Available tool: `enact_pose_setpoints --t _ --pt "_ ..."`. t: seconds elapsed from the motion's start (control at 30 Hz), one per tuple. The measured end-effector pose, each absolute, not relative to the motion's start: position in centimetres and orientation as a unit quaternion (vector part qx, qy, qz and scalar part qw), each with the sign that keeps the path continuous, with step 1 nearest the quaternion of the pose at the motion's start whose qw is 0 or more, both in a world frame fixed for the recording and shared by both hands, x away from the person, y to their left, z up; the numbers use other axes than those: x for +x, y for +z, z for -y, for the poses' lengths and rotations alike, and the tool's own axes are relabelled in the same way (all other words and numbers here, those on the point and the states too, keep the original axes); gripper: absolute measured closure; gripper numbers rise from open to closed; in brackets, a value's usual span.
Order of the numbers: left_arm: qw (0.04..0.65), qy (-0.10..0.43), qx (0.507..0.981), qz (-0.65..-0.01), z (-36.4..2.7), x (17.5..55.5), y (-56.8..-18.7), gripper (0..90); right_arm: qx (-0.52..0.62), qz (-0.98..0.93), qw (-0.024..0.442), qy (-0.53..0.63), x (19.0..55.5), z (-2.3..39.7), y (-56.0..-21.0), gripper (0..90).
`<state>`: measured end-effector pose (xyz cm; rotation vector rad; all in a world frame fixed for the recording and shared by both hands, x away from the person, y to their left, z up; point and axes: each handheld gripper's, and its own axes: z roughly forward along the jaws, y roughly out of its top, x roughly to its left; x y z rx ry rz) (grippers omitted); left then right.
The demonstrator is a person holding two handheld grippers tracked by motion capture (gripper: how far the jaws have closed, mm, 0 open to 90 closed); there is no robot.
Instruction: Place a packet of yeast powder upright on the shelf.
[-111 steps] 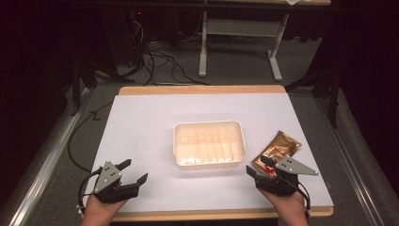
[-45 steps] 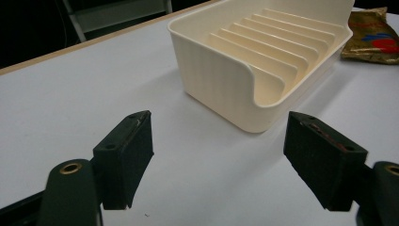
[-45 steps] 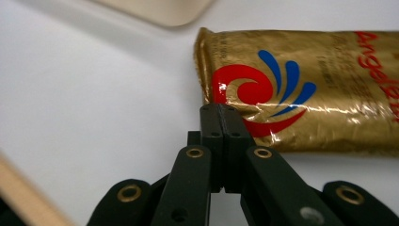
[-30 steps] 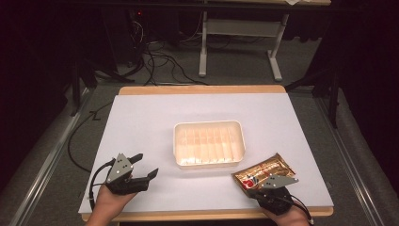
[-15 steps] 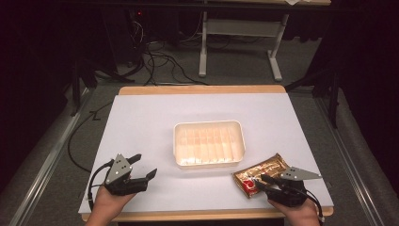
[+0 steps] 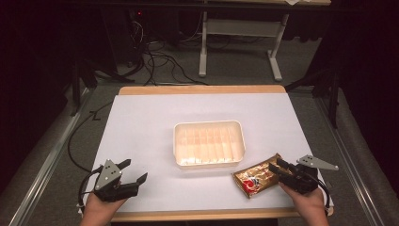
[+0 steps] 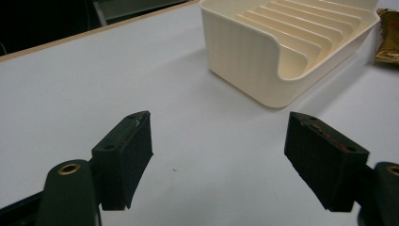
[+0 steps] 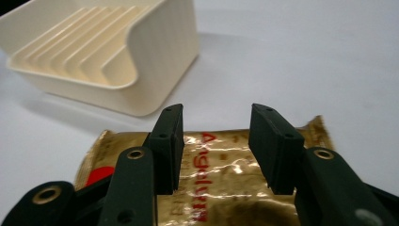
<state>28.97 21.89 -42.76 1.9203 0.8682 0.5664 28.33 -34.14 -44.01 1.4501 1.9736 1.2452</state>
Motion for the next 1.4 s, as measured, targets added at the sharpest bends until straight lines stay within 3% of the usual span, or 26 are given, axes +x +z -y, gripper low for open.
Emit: enact_pose_setpoints --t 0.27,0.67,1.4 --pt "0.46 0.232 0.782 -0.351 -21.8 28.9 -42.8 24.1 0.552 -0.664 0.214 0.455 28.5 36.3 -44.0 53.2" --pt "0.462 0.229 0.785 -0.344 -21.3 29.3 -42.8 24.0 0.615 -0.621 0.186 0.45 28.1 39.5 -45.0 51.7" --pt "0.455 0.224 0.795 -0.334 -20.6 29.3 -43.0 24.0 0.668 -0.546 0.037 0.504 28.1 42.0 -48.3 51.3"
